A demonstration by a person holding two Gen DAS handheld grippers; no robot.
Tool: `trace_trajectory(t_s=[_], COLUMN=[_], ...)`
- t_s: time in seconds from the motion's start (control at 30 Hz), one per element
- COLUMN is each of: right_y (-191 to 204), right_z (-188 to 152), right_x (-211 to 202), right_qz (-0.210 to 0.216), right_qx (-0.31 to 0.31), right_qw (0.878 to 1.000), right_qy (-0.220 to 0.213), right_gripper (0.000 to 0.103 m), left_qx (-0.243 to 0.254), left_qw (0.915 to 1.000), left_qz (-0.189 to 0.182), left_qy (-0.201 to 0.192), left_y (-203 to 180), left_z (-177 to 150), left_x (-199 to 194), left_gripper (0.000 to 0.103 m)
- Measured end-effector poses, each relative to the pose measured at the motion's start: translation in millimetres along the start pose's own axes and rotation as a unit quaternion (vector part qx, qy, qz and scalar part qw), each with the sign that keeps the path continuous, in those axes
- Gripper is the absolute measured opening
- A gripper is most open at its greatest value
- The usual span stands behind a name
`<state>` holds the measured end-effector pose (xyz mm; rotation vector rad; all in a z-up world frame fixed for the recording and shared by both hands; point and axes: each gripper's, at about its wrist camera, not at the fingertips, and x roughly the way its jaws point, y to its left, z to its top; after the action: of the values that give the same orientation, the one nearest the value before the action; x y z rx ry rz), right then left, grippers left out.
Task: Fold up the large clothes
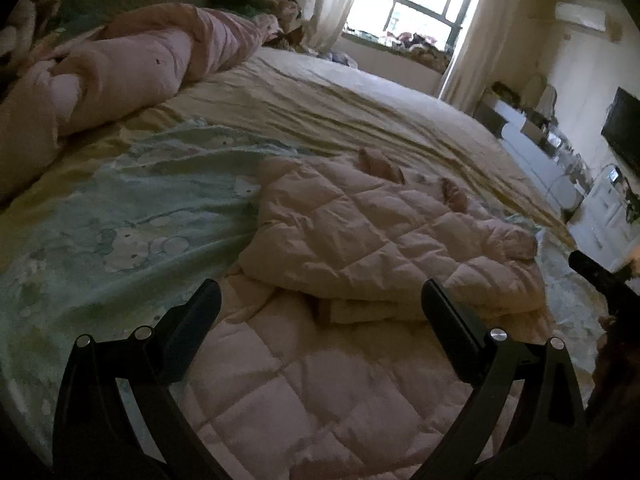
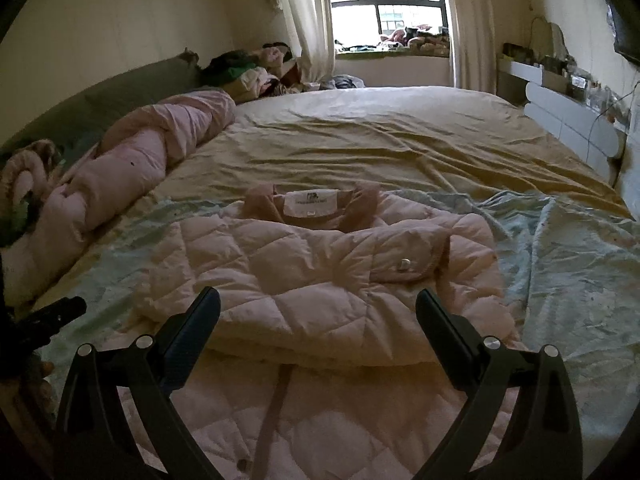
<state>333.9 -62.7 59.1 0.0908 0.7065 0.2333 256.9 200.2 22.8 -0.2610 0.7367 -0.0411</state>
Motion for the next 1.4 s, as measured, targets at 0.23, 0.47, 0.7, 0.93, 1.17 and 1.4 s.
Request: trace_trajectory(t_s=[0.23,0.47,0.7,0.93,1.17,1.4], right_y=[-1,-8,-16,-23,-23,-20], right_z=[-8,-17,-28,-35,-44,-56], right_x=[-34,-59,-79,-95,-102,-109], right_qz=[-0.017,-0.009,-0.003,0.006,0.014,0.020], right_qx=[-0.031,-0.031,-0.030,-0.030,-0.031,-0.033], right_qw=[0.999,0.998,0.998,0.998,0.998,0.998], right_qy=[-0.035,-0.045,-0.051,-0.052,-0.048,-0.042], right_gripper=[0.098,0.098,0.099,0.099,0.099,0.099], left_qx=[0.019,0.026,0.035,0.039,0.029,0.019], left_qw=[0.9994,0.9991,0.9980,0.9969,0.9976,0.9981], left_qz=[0.019,0.021,0.041,0.061,0.059,0.058], left_qy=[-0.023,-0.026,-0.032,-0.032,-0.022,-0.007], left_y=[-13,-26,-35,-35,-28,-19], left_z=[-7,-16,-32,-51,-68,-87], left_x=[-31,-54,-75,-89,-97,-102], left_gripper=[0.094,0.094,0.094,0.094,0.094,0.094])
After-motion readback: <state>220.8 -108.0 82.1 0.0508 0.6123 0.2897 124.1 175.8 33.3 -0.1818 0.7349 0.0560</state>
